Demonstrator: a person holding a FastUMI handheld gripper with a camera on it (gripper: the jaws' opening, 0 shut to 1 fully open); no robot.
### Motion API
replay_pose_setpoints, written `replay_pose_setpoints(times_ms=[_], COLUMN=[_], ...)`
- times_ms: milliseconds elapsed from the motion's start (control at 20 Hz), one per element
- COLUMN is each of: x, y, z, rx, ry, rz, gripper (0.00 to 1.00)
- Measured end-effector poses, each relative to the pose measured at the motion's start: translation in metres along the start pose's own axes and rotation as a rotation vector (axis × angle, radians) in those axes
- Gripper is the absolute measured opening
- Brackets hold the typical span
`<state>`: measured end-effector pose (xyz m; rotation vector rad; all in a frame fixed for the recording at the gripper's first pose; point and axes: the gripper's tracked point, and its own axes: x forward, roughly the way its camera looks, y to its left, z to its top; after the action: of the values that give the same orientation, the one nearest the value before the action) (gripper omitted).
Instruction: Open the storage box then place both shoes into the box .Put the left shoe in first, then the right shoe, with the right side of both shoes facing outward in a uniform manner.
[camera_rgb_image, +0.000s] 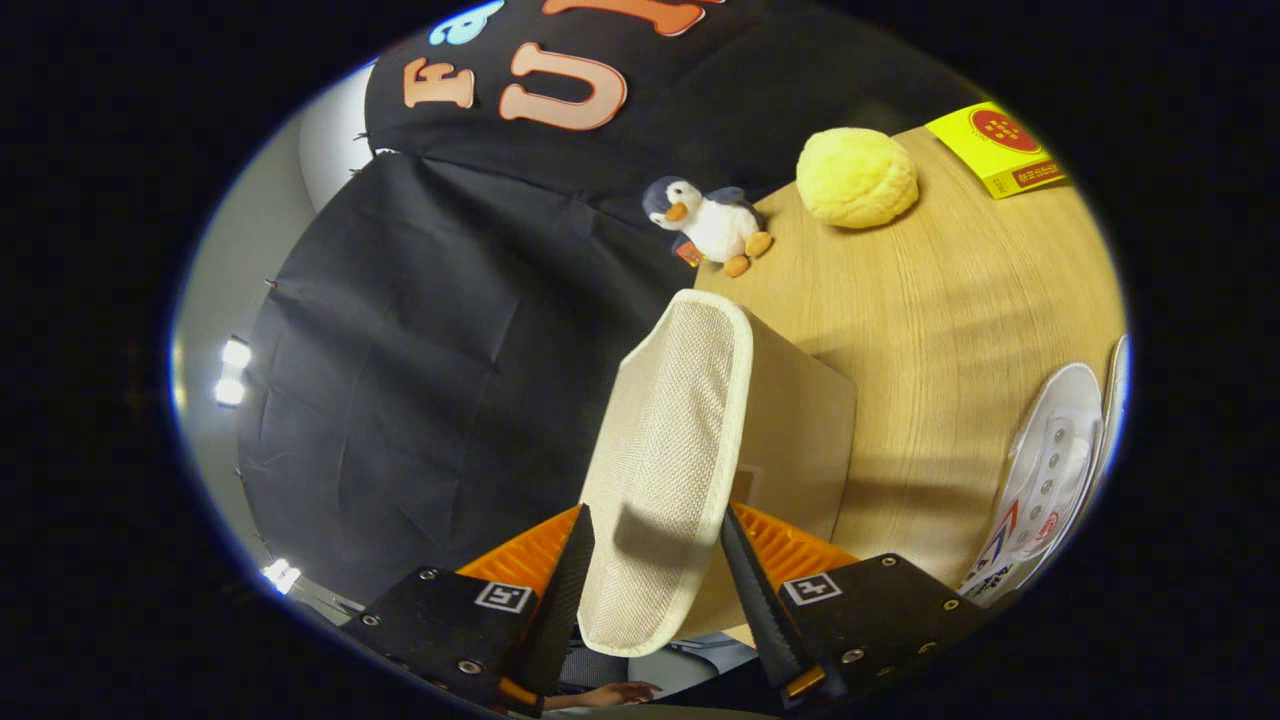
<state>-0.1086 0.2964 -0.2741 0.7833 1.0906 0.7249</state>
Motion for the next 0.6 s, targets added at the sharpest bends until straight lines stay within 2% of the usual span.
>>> replay_pose_setpoints(times_ms=[150, 300, 400, 500, 600], x=[-0.005, -0.001, 0.007, 0.018, 0.032], y=[0.039, 0.073, 0.096, 0.113, 0.134], z=[0.013, 0.022, 0.024, 0.024, 0.026], rx=[-0.025, -0.09, -0.131, -0.142, -0.173], ry=[-0.023, -0.039, -0.04, -0.022, -0.016], rz=[0.059, 0.081, 0.102, 0.099, 0.108], gripper=[0.66, 0.47, 0.38, 0.34, 0.33])
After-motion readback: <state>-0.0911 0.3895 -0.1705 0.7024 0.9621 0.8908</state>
